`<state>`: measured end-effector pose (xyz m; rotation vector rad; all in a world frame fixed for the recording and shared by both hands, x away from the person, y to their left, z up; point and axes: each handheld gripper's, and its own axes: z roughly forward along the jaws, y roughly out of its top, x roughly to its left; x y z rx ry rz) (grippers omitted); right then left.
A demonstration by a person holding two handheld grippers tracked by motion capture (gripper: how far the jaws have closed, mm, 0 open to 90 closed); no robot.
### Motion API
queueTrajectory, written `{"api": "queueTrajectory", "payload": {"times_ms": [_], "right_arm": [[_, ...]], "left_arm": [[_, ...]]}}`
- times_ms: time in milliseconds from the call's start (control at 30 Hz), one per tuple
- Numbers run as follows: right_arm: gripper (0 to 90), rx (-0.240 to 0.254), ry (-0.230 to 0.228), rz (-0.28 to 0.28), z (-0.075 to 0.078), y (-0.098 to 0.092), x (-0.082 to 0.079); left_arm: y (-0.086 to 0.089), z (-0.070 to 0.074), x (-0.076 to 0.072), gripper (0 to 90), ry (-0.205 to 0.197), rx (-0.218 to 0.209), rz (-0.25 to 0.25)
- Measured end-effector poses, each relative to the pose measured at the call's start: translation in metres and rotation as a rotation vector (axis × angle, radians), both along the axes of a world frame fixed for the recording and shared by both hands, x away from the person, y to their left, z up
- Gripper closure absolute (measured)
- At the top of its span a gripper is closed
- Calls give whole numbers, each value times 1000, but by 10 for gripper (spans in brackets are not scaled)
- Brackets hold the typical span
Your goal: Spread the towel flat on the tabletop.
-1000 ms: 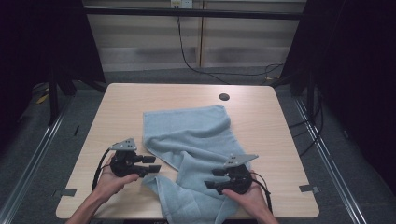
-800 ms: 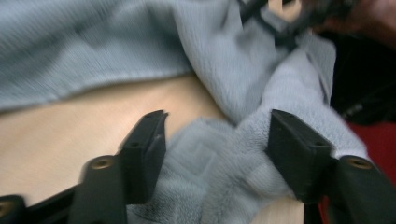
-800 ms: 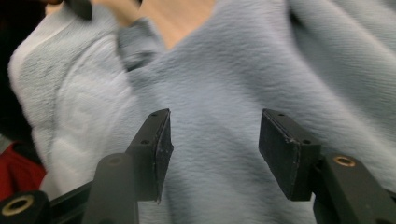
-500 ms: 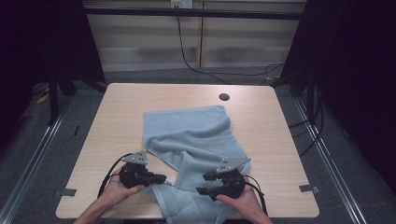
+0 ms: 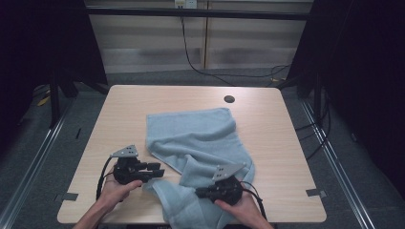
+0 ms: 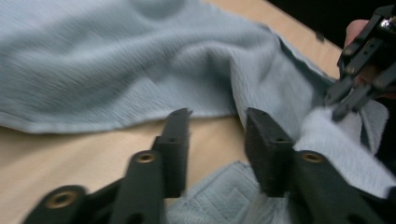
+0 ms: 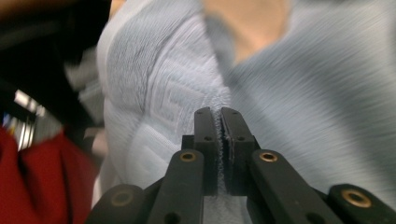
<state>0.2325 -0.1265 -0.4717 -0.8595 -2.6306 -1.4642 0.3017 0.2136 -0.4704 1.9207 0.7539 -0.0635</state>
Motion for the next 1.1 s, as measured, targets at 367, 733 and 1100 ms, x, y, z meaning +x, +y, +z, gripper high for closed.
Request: {"api": "queueTrajectory", "payload": {"times_ms": [367, 733, 1100], "right_arm": [[740, -67, 95, -350, -28, -67, 98], [653, 30, -39, -265, 26, -70, 38], [400, -43, 17, -42, -3, -10, -2]], "left_arm": [[8, 0, 8, 464, 10, 2, 91], [-52, -21, 29, 582, 27, 136, 29], [-52, -35, 40, 639, 15, 205, 87]]}}
